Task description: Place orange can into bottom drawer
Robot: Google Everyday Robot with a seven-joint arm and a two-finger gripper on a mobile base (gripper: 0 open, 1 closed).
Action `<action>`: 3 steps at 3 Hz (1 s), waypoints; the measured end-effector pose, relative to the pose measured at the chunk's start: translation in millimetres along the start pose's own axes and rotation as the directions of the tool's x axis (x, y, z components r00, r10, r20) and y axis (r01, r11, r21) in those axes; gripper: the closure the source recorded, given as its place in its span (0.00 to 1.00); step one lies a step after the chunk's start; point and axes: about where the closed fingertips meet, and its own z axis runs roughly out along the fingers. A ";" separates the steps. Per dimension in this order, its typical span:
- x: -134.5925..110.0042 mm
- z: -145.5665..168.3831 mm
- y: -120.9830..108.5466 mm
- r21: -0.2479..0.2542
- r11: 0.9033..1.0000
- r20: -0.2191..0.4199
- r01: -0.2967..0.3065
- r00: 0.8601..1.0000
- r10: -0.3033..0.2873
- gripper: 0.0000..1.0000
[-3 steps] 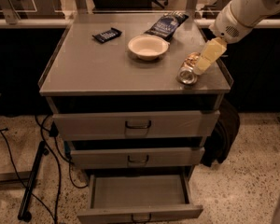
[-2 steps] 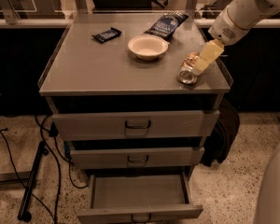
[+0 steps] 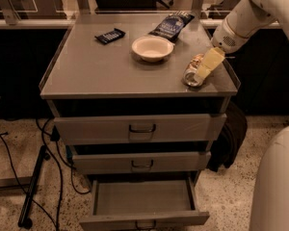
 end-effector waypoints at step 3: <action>-9.6 16.5 22.9 -0.054 0.998 0.021 0.021 1.000 -0.020 0.00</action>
Offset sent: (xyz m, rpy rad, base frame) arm -0.0160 0.0252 -0.0109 0.0422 0.0246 0.0487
